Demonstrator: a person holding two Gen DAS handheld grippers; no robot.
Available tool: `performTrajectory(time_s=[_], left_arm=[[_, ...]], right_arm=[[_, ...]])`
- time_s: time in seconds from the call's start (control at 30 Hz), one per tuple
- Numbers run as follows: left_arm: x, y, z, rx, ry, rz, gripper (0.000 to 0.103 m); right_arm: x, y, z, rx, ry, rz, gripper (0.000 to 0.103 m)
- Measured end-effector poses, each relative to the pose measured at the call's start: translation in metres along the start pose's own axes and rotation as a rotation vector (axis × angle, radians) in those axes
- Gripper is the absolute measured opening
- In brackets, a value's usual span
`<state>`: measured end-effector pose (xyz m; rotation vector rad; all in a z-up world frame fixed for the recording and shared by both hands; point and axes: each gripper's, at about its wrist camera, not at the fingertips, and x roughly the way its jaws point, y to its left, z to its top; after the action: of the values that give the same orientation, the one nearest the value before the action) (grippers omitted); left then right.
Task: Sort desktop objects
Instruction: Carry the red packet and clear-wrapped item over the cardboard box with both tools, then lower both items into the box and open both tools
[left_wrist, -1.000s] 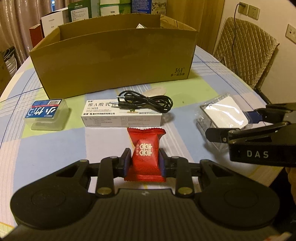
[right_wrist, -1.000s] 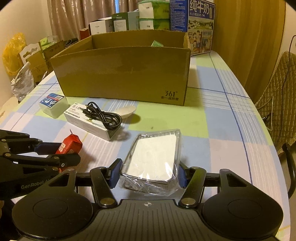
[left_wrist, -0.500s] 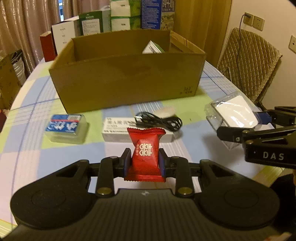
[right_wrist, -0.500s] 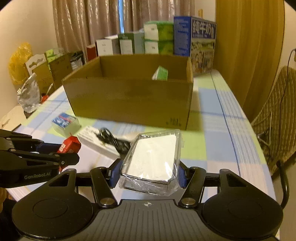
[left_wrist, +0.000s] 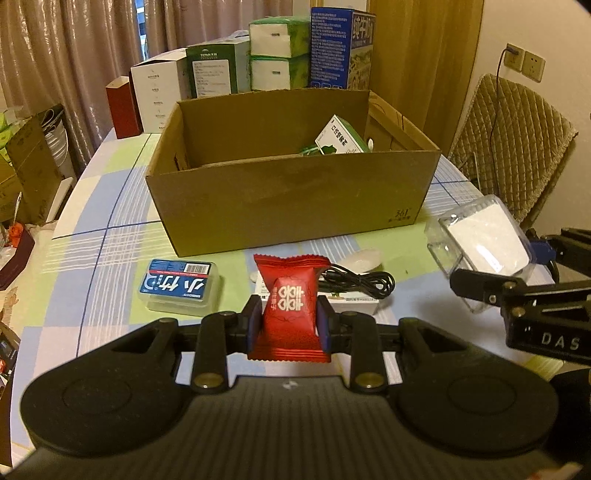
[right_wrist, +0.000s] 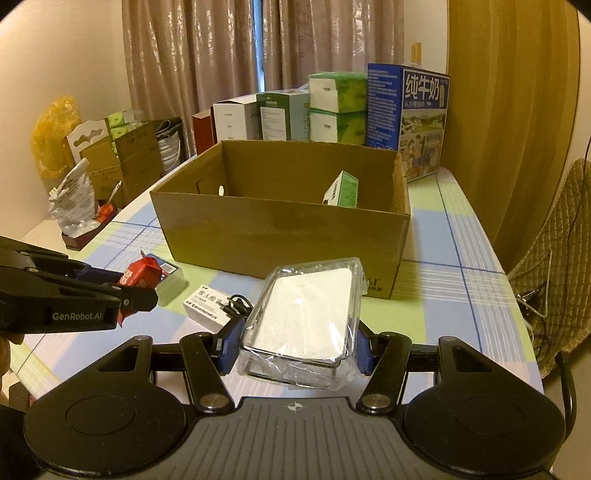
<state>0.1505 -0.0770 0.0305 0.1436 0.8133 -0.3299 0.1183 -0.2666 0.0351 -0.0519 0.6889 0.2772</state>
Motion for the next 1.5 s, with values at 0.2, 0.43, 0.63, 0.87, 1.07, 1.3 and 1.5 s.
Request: performTrajectory(time_s=[0.2,0.43,0.63,0.87,1.07,1.3,1.5], left_arm=[[-0.004,0.004,0.003,-0.007,-0.003,-0.007,0.026],[-0.005,0.019,0.032,-0.016,-0.03,-0.014,0.026],[-0.001,0.034,0.077,-0.004,-0.068,-0.004,0.026],[0.021,0.055,0.136,-0.023,-0.09,-0.004,0.026],[0.056,0.067,0.168,-0.011,-0.075,0.01,0.026],[0.105,0.082,0.171,-0.01,-0.014,0.022,0.026],[0.13,0.09,0.166,-0.013,0.012,0.02,0.025]], right_arm=[[-0.001,0.002,0.007,-0.006,-0.004,0.005,0.056],[-0.002,-0.005,0.04,0.002,-0.045,0.023,0.056],[0.009,-0.013,0.085,0.011,-0.083,0.047,0.056],[0.044,-0.018,0.13,0.019,-0.085,0.055,0.056],[0.085,-0.021,0.153,0.032,-0.059,0.073,0.056],[0.128,-0.027,0.157,0.053,-0.013,0.082,0.056],[0.154,-0.026,0.157,0.046,0.012,0.084,0.056]])
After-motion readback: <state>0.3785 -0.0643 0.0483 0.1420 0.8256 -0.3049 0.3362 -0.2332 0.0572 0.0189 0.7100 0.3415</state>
